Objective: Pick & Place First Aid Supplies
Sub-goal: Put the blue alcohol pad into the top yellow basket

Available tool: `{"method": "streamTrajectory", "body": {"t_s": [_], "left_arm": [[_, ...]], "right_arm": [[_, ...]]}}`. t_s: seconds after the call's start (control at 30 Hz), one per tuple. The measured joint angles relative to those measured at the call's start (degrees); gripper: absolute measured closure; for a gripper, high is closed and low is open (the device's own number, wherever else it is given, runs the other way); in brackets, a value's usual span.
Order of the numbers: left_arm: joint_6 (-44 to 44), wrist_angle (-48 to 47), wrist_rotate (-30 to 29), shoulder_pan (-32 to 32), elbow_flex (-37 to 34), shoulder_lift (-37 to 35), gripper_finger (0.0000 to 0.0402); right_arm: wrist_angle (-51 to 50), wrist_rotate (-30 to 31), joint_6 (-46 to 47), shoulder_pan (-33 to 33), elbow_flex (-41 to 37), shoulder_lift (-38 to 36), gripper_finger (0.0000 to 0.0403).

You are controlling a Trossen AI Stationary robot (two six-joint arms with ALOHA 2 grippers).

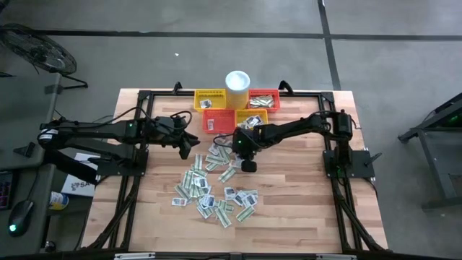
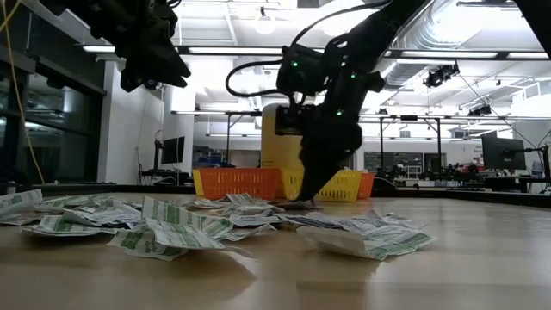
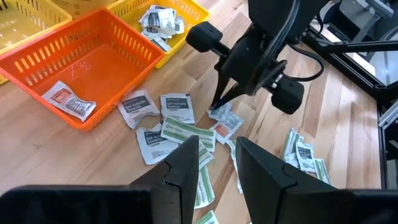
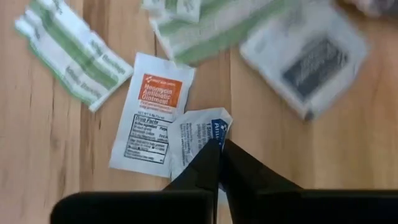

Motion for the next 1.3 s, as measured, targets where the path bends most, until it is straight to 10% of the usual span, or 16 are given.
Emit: {"method": "streamTrajectory", "body": {"t_s": [0.37,1.3], "left_arm": [[0.51,2.33,0.43,0.0,0.0,0.0,0.0296],[11.19,22.01,-1.62,-0.01,0.02,0.43,0.0296]], "right_arm": [[2.81,6.82,5.97,0.54,-0.06,-7.83,0.0399],[47.12,33.24,0.98,8.87,0.07,-16.92,0.0402]]}}
